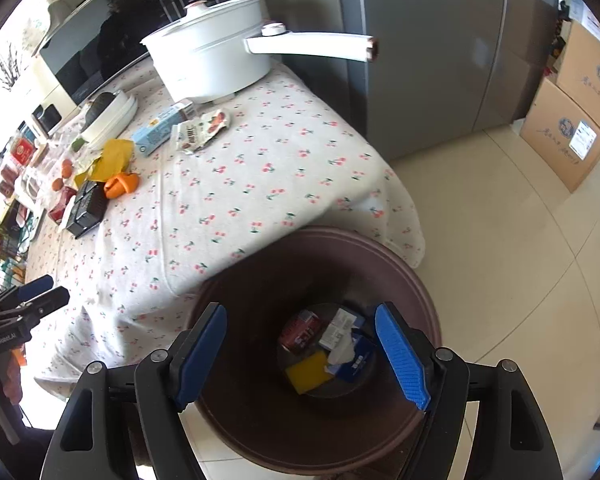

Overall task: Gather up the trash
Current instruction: 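Move both open tools back toward the table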

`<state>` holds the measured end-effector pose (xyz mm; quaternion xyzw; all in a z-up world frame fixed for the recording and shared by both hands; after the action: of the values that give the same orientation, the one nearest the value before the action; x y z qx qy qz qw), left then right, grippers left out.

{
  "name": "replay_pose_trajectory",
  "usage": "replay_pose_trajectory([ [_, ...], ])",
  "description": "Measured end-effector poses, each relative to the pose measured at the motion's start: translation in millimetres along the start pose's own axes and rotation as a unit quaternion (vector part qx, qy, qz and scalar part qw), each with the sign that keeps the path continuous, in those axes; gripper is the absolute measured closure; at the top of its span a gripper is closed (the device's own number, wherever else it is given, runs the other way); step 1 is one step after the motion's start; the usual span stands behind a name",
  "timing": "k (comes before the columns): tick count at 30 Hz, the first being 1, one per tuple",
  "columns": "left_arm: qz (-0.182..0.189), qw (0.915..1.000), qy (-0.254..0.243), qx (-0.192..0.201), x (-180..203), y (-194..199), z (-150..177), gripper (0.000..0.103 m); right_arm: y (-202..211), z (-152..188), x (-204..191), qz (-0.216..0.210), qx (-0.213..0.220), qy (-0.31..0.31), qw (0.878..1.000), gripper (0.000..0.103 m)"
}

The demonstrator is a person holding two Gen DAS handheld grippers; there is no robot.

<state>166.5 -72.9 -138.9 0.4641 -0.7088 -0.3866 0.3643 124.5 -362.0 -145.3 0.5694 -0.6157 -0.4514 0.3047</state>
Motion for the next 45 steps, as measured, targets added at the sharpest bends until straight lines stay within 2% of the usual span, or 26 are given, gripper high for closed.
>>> replay_pose_trajectory([
  [8, -0.020, 0.9988, 0.043, 0.014, -56, 18, 1, 0.020, -6, -16, -44, -0.010, 0.001, 0.022, 1.000, 0.024],
  [15, -0.052, 0.9948, 0.083, 0.027, -108, 31, 4, 0.017, -13, -31, -93, -0.023, 0.001, 0.049, 0.999, 0.022],
  [24, -0.088, 0.9829, 0.158, 0.035, -176, 39, 8, 0.014, -34, -55, -168, -0.053, -0.005, 0.070, 0.996, 0.020],
  [33, -0.122, 0.9706, 0.205, 0.030, -231, 33, 9, 0.014, -75, -76, -228, -0.078, -0.022, 0.048, 0.996, 0.020],
  [41, -0.122, 0.9553, 0.266, 0.043, -272, 33, 13, 0.014, -116, -81, -300, -0.111, -0.031, 0.058, 0.992, 0.020],
  [45, -0.113, 0.9511, 0.282, 0.054, -286, 34, 8, 0.014, -138, -89, -324, -0.122, -0.027, 0.053, 0.991, 0.027],
])
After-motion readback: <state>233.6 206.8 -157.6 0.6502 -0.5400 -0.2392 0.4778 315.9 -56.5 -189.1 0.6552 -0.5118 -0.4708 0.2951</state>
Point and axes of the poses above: each gripper's, at about its wrist camera, not at the fingertips, and y roughly against the way its jaws point, x to its right, z to its underside, the point moved 9 cm from there along -y, roughly the way its jaws point, and after that the axes turned 1 degree about z, right-handed, at the moved point
